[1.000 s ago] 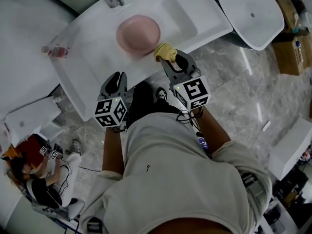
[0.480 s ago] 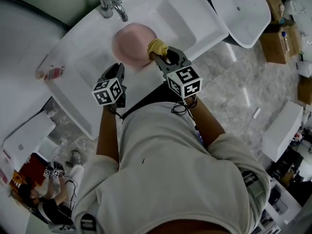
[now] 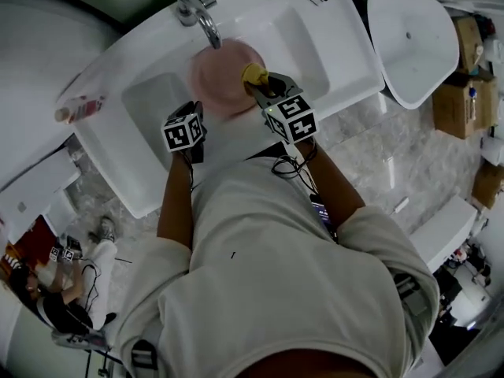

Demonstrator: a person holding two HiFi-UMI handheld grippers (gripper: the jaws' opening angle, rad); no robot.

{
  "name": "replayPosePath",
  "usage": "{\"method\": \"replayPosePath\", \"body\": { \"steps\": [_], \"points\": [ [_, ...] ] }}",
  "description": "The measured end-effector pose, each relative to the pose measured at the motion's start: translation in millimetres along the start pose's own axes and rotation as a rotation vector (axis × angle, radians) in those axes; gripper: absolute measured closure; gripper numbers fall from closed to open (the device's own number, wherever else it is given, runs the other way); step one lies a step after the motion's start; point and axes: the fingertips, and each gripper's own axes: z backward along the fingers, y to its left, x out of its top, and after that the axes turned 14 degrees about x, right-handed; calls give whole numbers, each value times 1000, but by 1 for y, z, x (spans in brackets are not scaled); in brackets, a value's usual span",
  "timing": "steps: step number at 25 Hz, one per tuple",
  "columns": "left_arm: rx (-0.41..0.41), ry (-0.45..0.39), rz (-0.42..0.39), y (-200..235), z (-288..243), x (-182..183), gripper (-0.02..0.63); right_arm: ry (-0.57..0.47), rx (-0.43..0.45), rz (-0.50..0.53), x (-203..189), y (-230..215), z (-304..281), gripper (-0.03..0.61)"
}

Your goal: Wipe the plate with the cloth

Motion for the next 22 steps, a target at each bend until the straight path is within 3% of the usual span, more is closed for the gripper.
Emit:
{"method": "replayPosePath", "body": {
  "steps": [4,7,14,22],
  "points": [
    [17,60,157,-2,-16,-10,523,89,112,19,-16,-18,-29,489],
    [16,91,213,-6,-35,-8,522,137,141,23,-29,-37,-43,488],
    [69,162,255,-4,-52,-21,522,209,212,46,-44,-54,-47,489],
    [46,164,244,-12,-58,-15,534,211,153,32,-39,-73,-37,489]
  ]
}}
